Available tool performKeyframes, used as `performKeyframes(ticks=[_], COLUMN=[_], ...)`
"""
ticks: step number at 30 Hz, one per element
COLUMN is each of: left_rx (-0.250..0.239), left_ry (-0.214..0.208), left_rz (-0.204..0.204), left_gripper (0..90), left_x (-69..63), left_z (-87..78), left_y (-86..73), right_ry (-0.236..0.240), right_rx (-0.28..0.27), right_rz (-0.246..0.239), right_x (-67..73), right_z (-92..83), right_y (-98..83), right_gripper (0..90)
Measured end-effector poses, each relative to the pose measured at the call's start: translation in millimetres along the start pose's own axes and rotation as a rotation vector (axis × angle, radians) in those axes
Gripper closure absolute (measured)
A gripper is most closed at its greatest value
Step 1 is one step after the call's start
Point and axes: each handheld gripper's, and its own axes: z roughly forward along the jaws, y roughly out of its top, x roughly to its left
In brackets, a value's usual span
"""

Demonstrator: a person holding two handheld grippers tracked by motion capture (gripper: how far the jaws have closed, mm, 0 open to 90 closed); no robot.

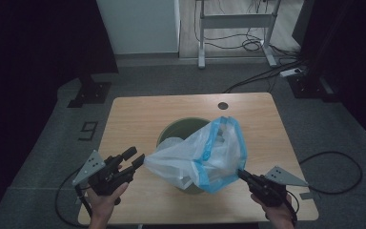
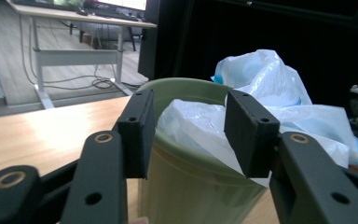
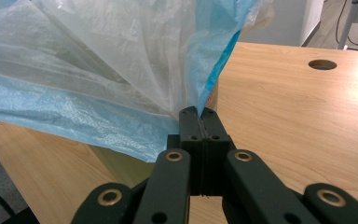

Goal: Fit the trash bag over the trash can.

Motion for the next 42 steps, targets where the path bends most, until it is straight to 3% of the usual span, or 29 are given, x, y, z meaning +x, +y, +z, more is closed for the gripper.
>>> performKeyframes(ticks=[7,9,13,22,28,30,32,34,37,42], left_rx=[0.006,0.021,0.028,0.071,0.154,0.2,0.234,0.239,0.186,0.102], left_ry=[0.001,0.014,-0.003,-0.051,-0.075,-0.082,-0.06,-0.059,-0.053,-0.026], left_rz=[0.0,0.022,0.031,0.093,0.129,0.134,0.138,0.128,0.1,0.036], left_gripper=[49.2,48.2,47.3,44.6,43.1,50.3,62.2,76.3,87.9,89.9], left_x=[3.5,2.8,-1.3,-22.1,-30.8,-30.7,-30.2,-28.4,-24.2,-12.5], left_z=[-0.1,0.4,4.7,28.5,53.0,61.9,69.2,72.0,68.1,54.6], left_y=[6.4,7.1,12.1,30.7,34.9,33.3,30.0,26.0,20.4,14.3], right_ry=[-0.008,-0.01,-0.011,-0.007,0.003,0.008,0.012,0.014,0.013,0.0], right_rx=[0.005,0.006,0.007,0.0,-0.013,-0.017,-0.019,-0.021,-0.019,-0.012], right_rz=[-0.002,0.001,0.0,-0.02,-0.025,-0.026,-0.028,-0.029,-0.027,-0.012], right_x=[-3.1,-4.2,-3.9,1.4,3.9,5.5,6.6,7.2,6.0,0.8], right_z=[-4.3,-4.9,-4.5,-5.3,-6.6,-6.6,-6.8,-7.0,-8.0,-8.3], right_y=[-2.2,-2.6,-2.0,2.9,6.4,6.8,6.9,6.4,4.7,-0.5], right_gripper=[88.8,88.8,88.8,88.8,88.8,88.8,88.8,88.8,88.8,88.7])
